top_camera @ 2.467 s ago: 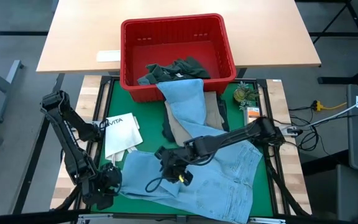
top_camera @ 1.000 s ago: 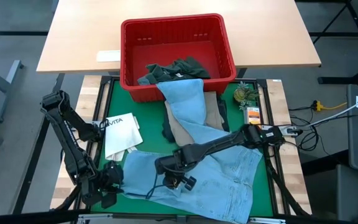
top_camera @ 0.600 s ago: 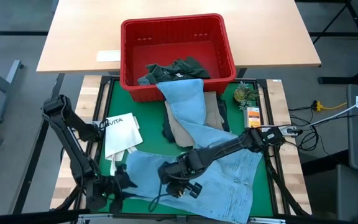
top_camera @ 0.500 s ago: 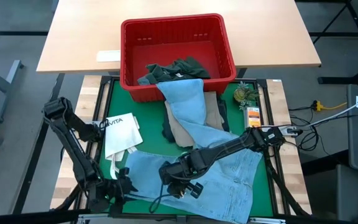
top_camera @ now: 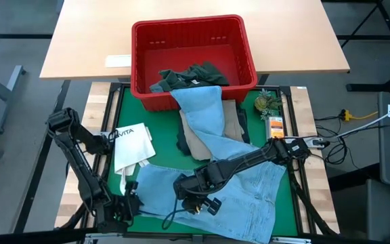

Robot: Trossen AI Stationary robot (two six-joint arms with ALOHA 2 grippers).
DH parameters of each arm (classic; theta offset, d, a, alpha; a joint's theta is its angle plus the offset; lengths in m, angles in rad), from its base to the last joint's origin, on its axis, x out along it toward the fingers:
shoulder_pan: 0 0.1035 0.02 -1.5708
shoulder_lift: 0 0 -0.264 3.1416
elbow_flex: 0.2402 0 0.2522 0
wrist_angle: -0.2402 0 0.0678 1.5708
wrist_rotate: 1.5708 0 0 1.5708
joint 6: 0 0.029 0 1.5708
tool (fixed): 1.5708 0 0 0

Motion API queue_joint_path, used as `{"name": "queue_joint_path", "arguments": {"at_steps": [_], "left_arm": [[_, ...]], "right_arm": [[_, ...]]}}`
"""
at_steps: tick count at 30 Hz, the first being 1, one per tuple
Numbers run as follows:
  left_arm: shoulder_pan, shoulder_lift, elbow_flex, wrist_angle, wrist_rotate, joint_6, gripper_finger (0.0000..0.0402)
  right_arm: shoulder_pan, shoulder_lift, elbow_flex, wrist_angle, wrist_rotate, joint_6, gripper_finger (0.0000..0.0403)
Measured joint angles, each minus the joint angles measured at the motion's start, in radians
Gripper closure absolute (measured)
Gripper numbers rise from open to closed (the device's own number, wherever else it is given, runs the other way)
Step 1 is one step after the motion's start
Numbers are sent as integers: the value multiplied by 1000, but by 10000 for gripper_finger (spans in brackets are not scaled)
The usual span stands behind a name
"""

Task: Fold laundry
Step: Remove the blue pants from the laundry bin

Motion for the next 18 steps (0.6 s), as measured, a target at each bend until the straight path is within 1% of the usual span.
{"name": "queue_joint_path", "arguments": {"at_steps": [9,13,16,18], "left_arm": [[-12,0,0,-147,9,22,251],[-12,0,0,-207,30,17,252],[-12,0,0,-224,36,-23,264],[-13,0,0,-224,61,-38,280]], "right_arm": [[0,0,0,0,-8,2,402],[0,2,0,0,-8,2,402],[0,2,0,0,-8,9,402],[0,2,0,-2,-9,23,402]]}}
